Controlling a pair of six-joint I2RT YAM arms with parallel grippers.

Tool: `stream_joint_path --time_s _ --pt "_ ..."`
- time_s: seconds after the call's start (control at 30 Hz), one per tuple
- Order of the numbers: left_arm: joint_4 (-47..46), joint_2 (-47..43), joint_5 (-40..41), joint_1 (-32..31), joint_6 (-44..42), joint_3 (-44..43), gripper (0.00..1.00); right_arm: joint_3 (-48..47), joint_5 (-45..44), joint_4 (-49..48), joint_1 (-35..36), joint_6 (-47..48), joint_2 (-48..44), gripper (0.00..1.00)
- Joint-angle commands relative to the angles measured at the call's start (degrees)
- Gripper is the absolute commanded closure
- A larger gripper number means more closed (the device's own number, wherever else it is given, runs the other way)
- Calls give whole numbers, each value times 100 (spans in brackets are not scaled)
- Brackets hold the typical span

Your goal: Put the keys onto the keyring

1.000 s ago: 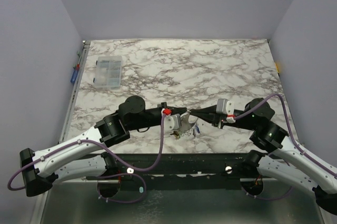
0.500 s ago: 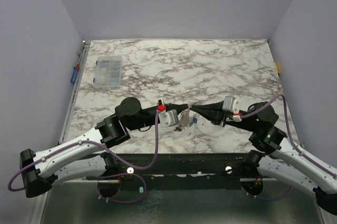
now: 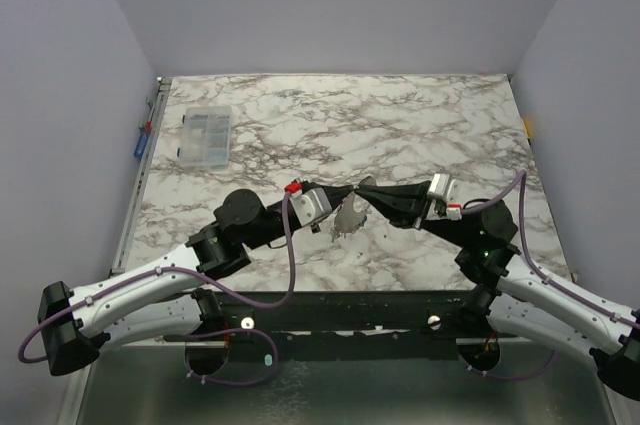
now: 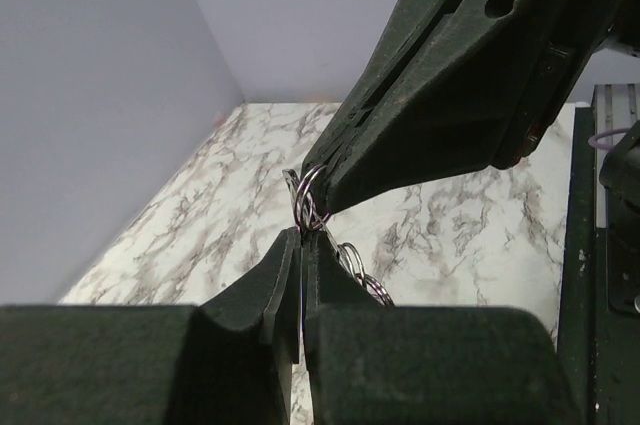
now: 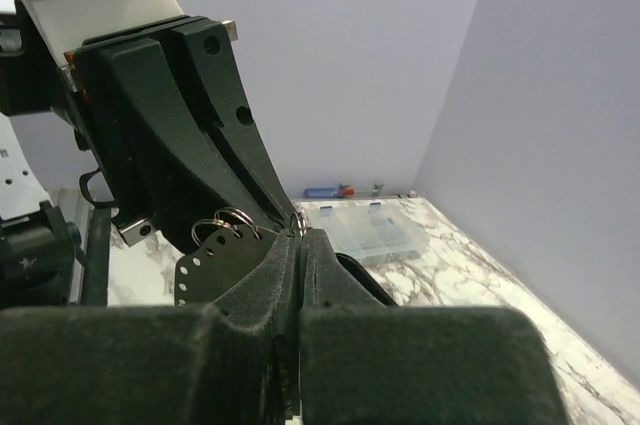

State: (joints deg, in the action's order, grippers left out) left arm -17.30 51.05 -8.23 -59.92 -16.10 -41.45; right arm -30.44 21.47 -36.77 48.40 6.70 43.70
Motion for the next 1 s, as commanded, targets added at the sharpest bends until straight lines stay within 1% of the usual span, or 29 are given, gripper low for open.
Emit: stream_joint_path --time_s 0.0,0.13,0.23,0.27,0.4,0.57,0.63,0.8,0.97 --pt "25 -122 -207 -138 193 137 91 -7 -326 -784 11 -147 19 99" --pt "446 -288 -175 -134 -55 85 75 -30 -104 -552 11 -156 -86 99" --pt "727 -367 -192 -132 -248 -38 67 -131 413 -119 11 -134 -99 100" --pt "843 -374 -215 -130 -313 -108 66 -145 557 -28 11 -138 -103 99" --pt "1285 -414 -374 -134 -534 -438 65 -93 917 172 11 -200 -204 99" --pt "1778 -446 -769 -134 -645 -767 65 -113 1075 396 11 -172 -315 99" --pt "1955 -455 -802 -128 -649 -846 64 -158 1120 508 16 -116 -335 99" --pt "2102 -540 -830 -132 -627 -900 63 -224 1168 653 11 -42 -314 99" --pt "2158 -524 -1046 -134 -575 -922 63 -243 1138 634 12 -13 -272 99"
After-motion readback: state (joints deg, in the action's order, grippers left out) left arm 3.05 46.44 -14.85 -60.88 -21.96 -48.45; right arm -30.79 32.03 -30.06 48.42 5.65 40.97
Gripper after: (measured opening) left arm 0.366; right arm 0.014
